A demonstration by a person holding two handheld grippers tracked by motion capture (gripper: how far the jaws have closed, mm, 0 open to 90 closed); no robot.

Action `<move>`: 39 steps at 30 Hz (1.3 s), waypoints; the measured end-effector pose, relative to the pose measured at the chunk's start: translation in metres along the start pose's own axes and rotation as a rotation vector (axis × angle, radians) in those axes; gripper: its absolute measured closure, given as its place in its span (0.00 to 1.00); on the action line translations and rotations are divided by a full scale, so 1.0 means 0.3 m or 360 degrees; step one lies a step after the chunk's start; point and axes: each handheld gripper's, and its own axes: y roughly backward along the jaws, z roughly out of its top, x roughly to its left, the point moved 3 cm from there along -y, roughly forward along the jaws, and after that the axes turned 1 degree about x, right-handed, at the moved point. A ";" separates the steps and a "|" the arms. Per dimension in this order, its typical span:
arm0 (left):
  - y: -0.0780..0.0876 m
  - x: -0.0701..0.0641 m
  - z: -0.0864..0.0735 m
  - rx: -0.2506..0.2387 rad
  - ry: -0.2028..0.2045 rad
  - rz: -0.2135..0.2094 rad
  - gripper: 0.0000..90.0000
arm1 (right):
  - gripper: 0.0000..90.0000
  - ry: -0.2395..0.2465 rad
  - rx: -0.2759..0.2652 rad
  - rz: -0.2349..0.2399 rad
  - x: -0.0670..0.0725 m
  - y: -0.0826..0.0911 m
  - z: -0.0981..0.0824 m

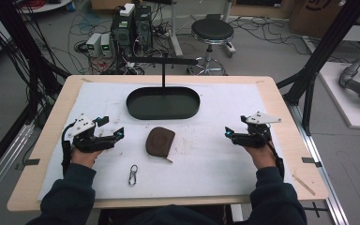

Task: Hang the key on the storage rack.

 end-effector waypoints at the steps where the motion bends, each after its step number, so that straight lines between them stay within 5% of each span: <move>1: -0.002 0.000 0.000 -0.0001 0.0002 0.0000 0.23 | 0.24 0.0000 0.0000 0.0000 0.000 0.000 0.000; 17: 0.000 -0.005 0.004 0.0005 -0.0014 -0.0032 0.24 | 0.24 0.0036 -0.0004 0.0014 0.010 0.005 -0.004; 25: 0.011 -0.012 0.006 0.0014 -0.0009 -0.0129 0.29 | 0.24 0.0061 -0.0002 0.0015 0.024 0.013 -0.002; 26: 0.012 -0.013 0.004 0.0028 0.0008 -0.0222 0.30 | 0.24 0.0064 -0.0002 0.0012 0.024 0.013 -0.001; 27: 0.012 -0.013 0.004 0.0028 0.0008 -0.0222 0.32 | 0.24 0.0064 -0.0002 0.0012 0.024 0.013 -0.001; 28: 0.012 -0.018 -0.002 0.0088 0.0007 -0.0384 0.34 | 0.24 0.0066 -0.0003 0.0013 0.023 0.012 -0.001; 29: 0.012 -0.018 -0.002 0.0088 0.0007 -0.0384 0.36 | 0.24 0.0066 -0.0003 0.0013 0.023 0.012 -0.001; 32: 0.018 -0.036 -0.015 0.0183 -0.0026 -0.0632 0.42 | 0.24 0.0066 0.0007 0.0023 0.027 0.006 -0.002; 33: 0.018 -0.036 -0.015 0.0183 -0.0026 -0.0632 0.43 | 0.24 0.0066 0.0007 0.0023 0.027 0.006 -0.002; 34: 0.018 -0.052 -0.022 0.0229 -0.0046 -0.0728 0.44 | 0.24 0.0070 0.0008 0.0026 0.028 0.004 -0.002; 39: 0.008 -0.092 -0.043 0.0342 -0.0097 -0.0868 0.44 | 0.24 0.0074 0.0008 0.0033 0.028 0.002 -0.001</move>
